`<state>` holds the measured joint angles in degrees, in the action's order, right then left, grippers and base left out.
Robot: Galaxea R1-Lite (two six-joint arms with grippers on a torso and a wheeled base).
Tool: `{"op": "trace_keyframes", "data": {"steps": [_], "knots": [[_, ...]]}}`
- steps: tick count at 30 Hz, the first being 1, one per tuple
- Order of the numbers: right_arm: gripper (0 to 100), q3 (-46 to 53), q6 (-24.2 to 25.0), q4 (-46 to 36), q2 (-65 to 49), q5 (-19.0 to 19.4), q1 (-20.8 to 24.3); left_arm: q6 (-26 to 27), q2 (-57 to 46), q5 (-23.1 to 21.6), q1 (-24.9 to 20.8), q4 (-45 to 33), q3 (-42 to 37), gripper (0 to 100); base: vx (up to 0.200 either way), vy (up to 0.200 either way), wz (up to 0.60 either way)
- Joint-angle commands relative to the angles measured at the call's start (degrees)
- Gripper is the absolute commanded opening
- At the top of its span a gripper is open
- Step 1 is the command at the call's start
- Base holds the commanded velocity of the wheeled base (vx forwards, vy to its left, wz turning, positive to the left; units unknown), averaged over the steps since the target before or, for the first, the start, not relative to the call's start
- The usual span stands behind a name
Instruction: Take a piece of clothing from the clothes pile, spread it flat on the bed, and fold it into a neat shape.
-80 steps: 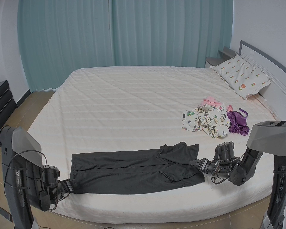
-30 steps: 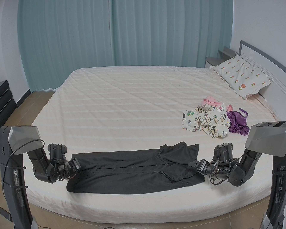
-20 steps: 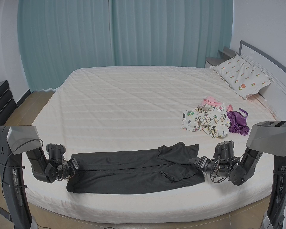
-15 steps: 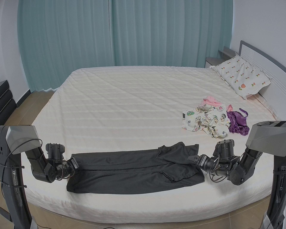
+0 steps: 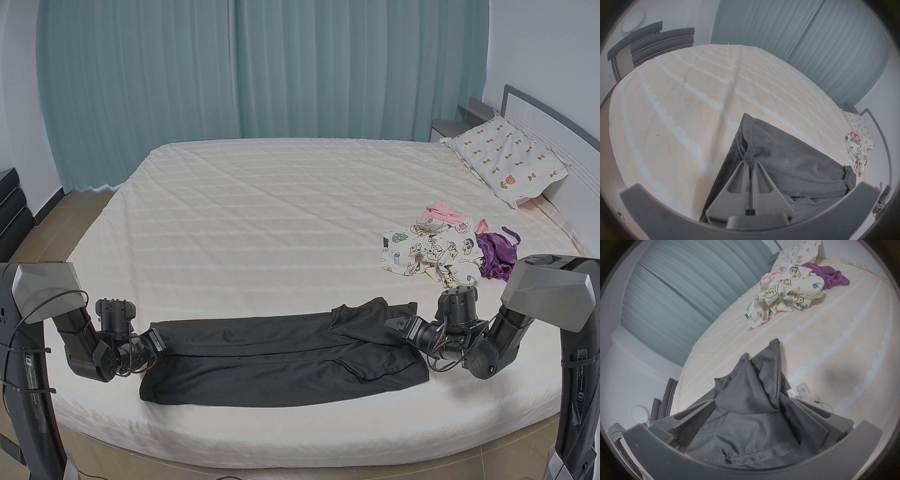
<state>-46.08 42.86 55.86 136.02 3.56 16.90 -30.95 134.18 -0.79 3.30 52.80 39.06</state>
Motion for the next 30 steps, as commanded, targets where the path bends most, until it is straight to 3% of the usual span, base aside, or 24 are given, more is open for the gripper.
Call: {"op": "trace_keyframes", "data": {"steps": [1,5,6,30], "knots": [[100,-2.96,-0.06,-1.37,2.23,-0.04,0.42,-0.07,0.03,0.00,0.12,0.02,0.23,0,0.000,0.000,0.00],[100,-5.16,-0.15,-1.72,3.64,-0.13,0.42,-0.07,-0.06,0.00,0.12,0.02,0.23,0,0.000,0.000,0.00],[0,-5.78,-0.32,-1.72,3.99,-0.31,0.33,-0.07,0.03,0.00,0.04,0.02,0.23,0,0.000,0.000,0.00],[0,-1.20,-0.85,-0.75,1.61,-1.10,-2.22,-0.69,0.03,-0.26,1.00,-0.06,0.05,0,0.000,0.000,0.00]]}}
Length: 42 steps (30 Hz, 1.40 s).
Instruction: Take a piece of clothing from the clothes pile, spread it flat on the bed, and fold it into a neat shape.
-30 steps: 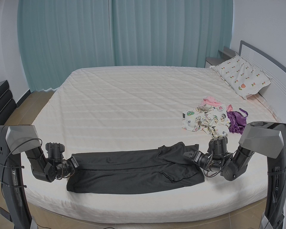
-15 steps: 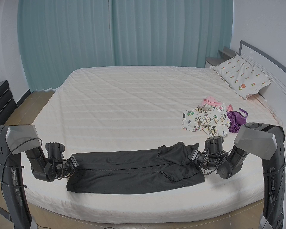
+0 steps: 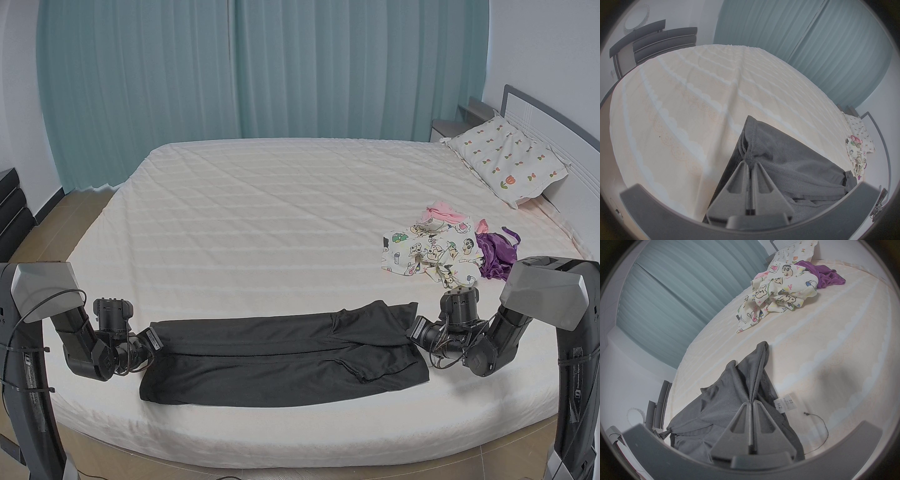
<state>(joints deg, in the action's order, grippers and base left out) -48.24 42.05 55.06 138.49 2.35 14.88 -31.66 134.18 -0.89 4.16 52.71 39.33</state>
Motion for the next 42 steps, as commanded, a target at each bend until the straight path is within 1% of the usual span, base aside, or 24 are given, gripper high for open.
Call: {"op": "trace_keyframes", "data": {"steps": [1,7,16,24,25,26,27,35,38,39,40,42], "knots": [[0,1.04,-0.03,0.04,-0.85,0.11,-0.21,0.02,0.03,-0.25,0.15,0.02,-0.30,0,0.000,0.000,0.00],[0,1.57,-0.30,-0.05,-0.94,0.11,-0.38,0.28,0.64,-0.34,0.15,0.20,-0.65,0,0.000,0.000,0.00],[0,3.24,-2.06,-0.05,-0.94,0.11,-0.38,0.55,0.73,-0.34,0.15,0.02,-0.92,0,0.000,0.000,0.00],[0,2.62,-2.67,-0.05,-0.32,0.11,-0.29,0.90,0.64,-0.34,0.06,-0.15,-1.80,0,0.000,0.000,0.00],[0,2.45,-3.02,-0.05,-0.23,0.11,-0.21,0.90,0.64,-0.34,-0.03,-0.15,-1.89,100,0.000,0.000,0.00],[0,2.36,-3.29,-0.05,-0.15,0.20,-0.21,0.90,0.73,-0.34,-0.11,-0.15,-1.89,100,0.000,0.000,0.00],[100,2.36,-3.29,-0.05,-0.15,0.20,-0.21,0.90,0.73,-0.34,-0.11,-0.15,-1.89,100,0.000,0.000,0.00],[100,2.71,-2.41,0.22,-0.58,0.64,-0.38,0.72,0.38,-0.43,0.24,0.11,-1.62,100,0.000,0.000,0.00],[100,2.80,0.32,0.22,-1.29,0.72,-1.26,0.11,-1.47,-0.60,1.73,0.02,-0.74,100,0.000,0.000,0.00],[100,2.80,0.41,0.22,-1.38,0.72,-1.26,0.11,-1.55,-0.69,1.82,0.02,-0.74,100,0.000,0.000,0.00],[100,2.89,1.46,0.13,-1.64,0.90,-1.61,-0.25,-3.14,-1.75,2.79,-0.15,-0.30,100,0.000,0.000,0.00],[100,2.97,1.99,0.13,-1.73,0.99,-1.79,-2.18,-5.25,-4.82,3.58,-0.33,-0.48,100,0.000,0.000,0.00]]}}
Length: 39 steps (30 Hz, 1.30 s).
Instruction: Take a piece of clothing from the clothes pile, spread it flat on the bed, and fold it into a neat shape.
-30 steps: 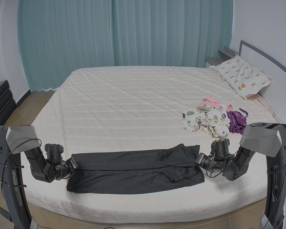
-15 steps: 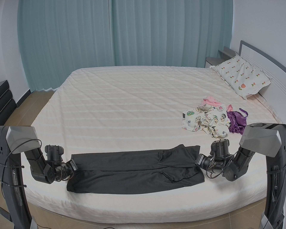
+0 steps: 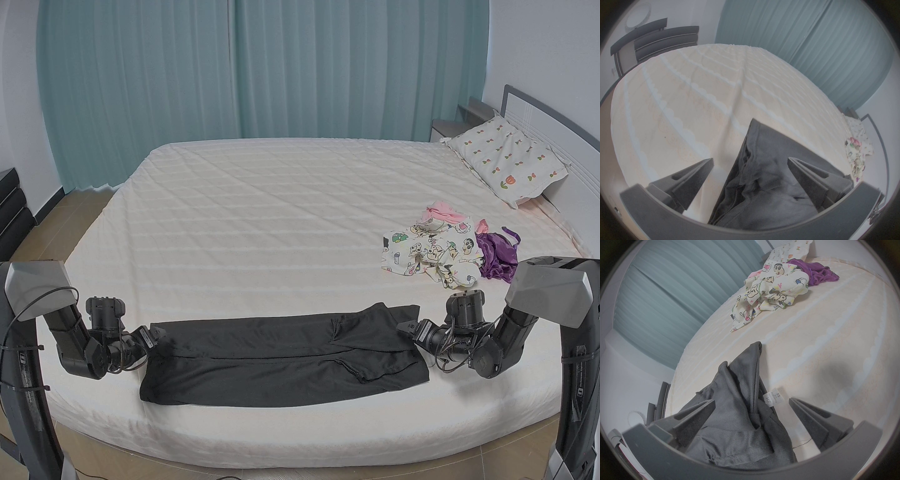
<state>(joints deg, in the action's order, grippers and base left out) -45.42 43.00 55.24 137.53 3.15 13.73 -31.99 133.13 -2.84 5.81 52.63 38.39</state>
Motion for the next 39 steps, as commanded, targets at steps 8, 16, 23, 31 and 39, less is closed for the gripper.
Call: {"op": "trace_keyframes", "data": {"steps": [8,16,23,31,39], "knots": [[100,1.13,1.83,0.14,-0.86,0.19,-0.63,-5.98,-7.80,-13.95,2.01,-3.32,-0.07,100,0.000,0.000,0.00],[100,2.71,1.65,3.21,-0.69,0.19,-0.28,3.69,-1.12,-13.16,2.01,-3.41,1.69,100,0.000,0.000,0.00],[100,2.80,1.65,3.21,-0.60,0.19,-0.19,6.50,0.02,-13.42,2.01,-3.14,2.13,100,0.000,0.000,0.00],[100,2.80,1.56,3.21,-0.51,0.19,-0.10,10.81,1.69,-13.24,1.92,-3.14,2.13,100,0.000,0.000,0.00],[100,2.80,1.56,3.21,-0.42,0.19,-0.19,13.53,2.48,-13.07,1.83,-3.06,2.13,100,0.000,0.000,0.00]]}}
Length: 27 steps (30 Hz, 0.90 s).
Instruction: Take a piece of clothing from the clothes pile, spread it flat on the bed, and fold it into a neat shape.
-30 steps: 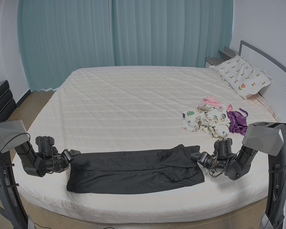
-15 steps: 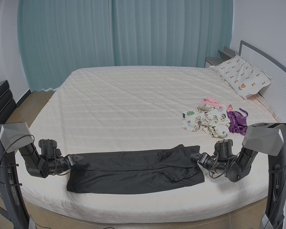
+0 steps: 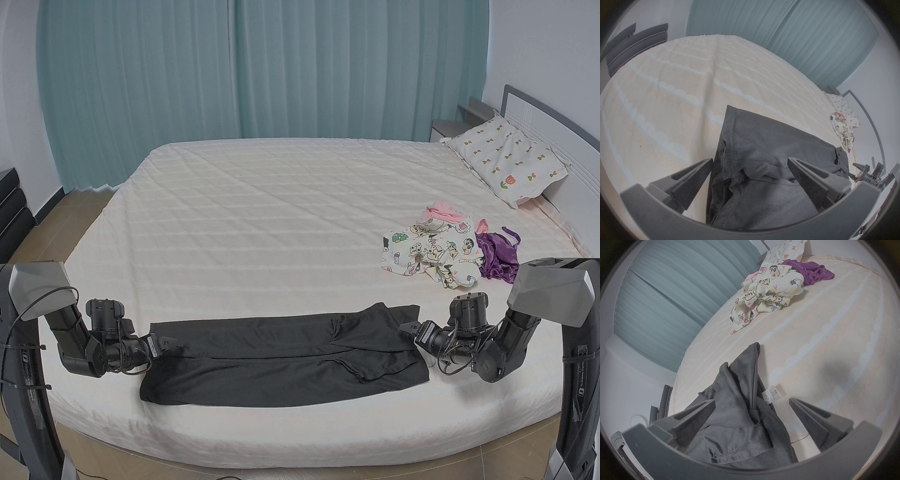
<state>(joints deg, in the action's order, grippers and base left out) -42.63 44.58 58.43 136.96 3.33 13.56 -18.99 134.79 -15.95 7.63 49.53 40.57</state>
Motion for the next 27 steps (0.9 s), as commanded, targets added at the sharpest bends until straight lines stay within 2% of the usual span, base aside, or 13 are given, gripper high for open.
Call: {"op": "trace_keyframes", "data": {"steps": [1,8,27], "knots": [[100,0.00,0.07,0.02,0.15,0.01,-0.02,0.80,0.91,0.12,-0.07,0.13,-0.05,100,0.000,0.000,0.00],[100,0.00,0.07,0.11,0.15,0.01,0.07,4.67,2.93,0.39,-0.07,5.31,-1.46,100,0.000,0.000,0.00],[100,0.00,0.07,0.11,0.32,0.01,0.15,4.93,3.11,0.04,-0.16,6.46,-1.72,100,0.000,0.000,0.00]]}}
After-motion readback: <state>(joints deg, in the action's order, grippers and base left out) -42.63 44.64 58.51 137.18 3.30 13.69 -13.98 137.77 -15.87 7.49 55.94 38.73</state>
